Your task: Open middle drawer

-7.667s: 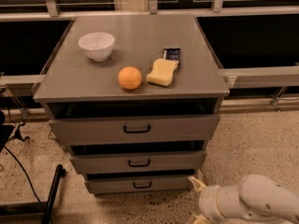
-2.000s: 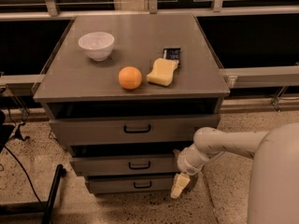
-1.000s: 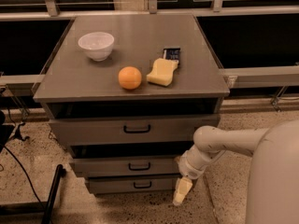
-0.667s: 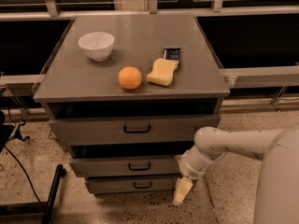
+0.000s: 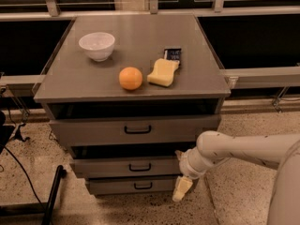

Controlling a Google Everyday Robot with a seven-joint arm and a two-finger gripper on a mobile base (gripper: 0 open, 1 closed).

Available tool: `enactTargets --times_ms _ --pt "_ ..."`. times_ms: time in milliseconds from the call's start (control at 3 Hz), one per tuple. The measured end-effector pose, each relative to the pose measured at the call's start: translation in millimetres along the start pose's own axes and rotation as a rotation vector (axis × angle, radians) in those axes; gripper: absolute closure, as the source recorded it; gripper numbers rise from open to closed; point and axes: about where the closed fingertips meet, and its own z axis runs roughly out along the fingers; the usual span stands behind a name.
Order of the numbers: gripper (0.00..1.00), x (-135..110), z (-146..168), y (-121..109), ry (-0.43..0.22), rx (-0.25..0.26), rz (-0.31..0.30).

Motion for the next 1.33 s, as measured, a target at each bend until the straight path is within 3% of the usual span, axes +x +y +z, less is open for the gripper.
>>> enactTargets --times_ms 667,1000,1333 --pt "0.0 -2 28 -24 -0.106 0.08 -0.078" --pt "0.0 -9 54 -55 -0.156 0.102 -0.127" --pt "0.0 -10 55 -59 -0.158 0.105 -0.127"
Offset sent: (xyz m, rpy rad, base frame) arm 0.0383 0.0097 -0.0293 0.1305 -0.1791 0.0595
